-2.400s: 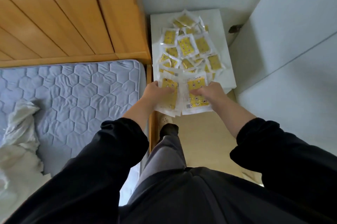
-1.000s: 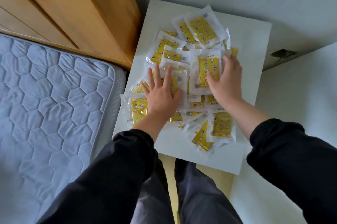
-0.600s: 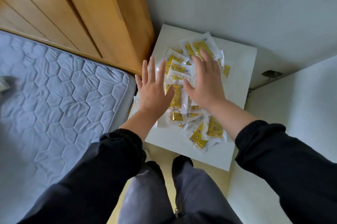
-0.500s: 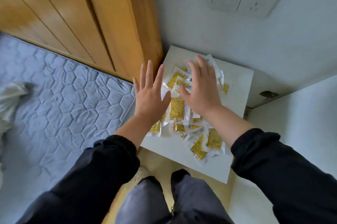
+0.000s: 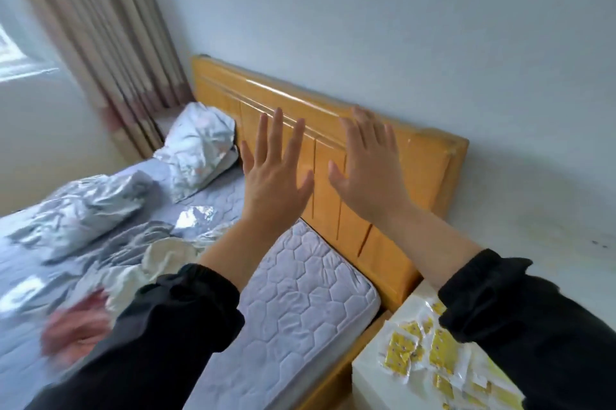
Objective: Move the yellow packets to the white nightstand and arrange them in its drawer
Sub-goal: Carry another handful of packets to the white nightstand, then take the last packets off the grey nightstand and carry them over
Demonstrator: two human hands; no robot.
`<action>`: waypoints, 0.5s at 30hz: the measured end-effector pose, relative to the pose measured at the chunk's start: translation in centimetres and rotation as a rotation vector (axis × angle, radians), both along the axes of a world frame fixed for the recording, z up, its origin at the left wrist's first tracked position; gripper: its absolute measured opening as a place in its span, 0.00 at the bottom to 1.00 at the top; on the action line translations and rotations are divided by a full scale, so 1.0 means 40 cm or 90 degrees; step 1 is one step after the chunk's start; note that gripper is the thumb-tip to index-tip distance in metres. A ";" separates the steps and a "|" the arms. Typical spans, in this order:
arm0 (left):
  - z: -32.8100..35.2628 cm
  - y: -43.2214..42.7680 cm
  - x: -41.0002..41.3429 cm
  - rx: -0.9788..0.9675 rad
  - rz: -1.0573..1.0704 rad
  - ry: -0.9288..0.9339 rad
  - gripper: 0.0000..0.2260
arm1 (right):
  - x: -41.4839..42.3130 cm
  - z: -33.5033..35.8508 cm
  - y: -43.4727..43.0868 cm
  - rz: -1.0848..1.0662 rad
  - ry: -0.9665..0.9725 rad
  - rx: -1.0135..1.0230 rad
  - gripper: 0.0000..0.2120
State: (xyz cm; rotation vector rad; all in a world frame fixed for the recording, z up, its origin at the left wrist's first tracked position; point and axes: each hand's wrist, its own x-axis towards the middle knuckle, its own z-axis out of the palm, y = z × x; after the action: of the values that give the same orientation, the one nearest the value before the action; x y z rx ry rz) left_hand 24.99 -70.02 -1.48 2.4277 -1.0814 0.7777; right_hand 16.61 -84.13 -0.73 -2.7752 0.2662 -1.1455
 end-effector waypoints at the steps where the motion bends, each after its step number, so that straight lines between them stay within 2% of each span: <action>1: 0.038 0.067 0.014 -0.006 0.028 -0.013 0.33 | 0.024 0.040 0.062 0.019 -0.017 -0.011 0.29; 7: 0.207 0.512 0.062 -0.021 0.198 -0.109 0.32 | 0.148 0.224 0.471 0.147 -0.106 -0.061 0.29; 10: 0.256 0.742 0.065 -0.008 0.294 -0.160 0.33 | 0.204 0.264 0.687 0.212 -0.125 -0.076 0.29; 15: 0.287 1.085 0.054 -0.015 0.428 -0.178 0.32 | 0.275 0.287 1.039 0.306 -0.125 -0.097 0.29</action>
State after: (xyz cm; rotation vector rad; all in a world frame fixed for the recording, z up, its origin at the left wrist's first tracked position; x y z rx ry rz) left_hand 27.16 -26.61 10.00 2.7319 -0.2993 1.3520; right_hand 27.60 -42.56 10.77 -2.5988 -0.4996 -1.3256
